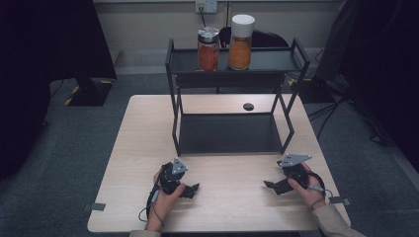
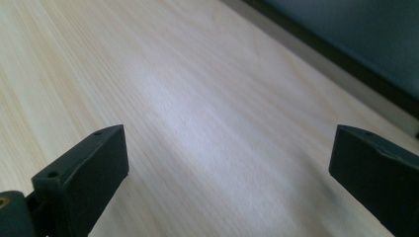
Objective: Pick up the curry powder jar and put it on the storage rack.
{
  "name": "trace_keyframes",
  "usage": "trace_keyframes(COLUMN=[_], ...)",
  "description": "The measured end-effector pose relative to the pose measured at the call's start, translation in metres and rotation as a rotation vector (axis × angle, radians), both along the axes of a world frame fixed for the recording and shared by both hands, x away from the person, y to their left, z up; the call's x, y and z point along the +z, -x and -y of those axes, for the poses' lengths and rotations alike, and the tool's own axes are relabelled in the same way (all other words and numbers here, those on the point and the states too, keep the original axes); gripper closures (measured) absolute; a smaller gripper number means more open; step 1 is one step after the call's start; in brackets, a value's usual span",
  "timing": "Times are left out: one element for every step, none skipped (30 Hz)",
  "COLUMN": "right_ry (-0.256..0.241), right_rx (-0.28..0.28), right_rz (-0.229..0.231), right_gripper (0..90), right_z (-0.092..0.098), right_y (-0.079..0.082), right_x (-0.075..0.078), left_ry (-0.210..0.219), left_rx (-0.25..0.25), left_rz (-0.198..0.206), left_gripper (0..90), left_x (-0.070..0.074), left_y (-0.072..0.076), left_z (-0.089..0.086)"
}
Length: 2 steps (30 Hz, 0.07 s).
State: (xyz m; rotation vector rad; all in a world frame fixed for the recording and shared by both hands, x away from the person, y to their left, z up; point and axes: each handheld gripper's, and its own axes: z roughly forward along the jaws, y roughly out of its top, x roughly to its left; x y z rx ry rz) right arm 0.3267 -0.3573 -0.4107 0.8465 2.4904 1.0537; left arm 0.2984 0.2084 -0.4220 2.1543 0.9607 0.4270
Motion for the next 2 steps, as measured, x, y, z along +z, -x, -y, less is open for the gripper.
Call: trace_keyframes(right_ry=[0.017,0.017], right_rx=[0.002,0.002], right_rz=[0.003,0.003], right_gripper=[1.0,1.0], right_z=[-0.001,-0.001], right_y=[0.0018,0.0018], right_x=[-0.0007,-0.0007], left_ry=[0.0,0.0], left_rx=[0.0,0.0], left_rz=[0.0,0.0], left_gripper=[0.0,0.0], left_x=[0.0,0.0], left_y=[-0.0001,-0.0001], left_z=[0.0,0.0])
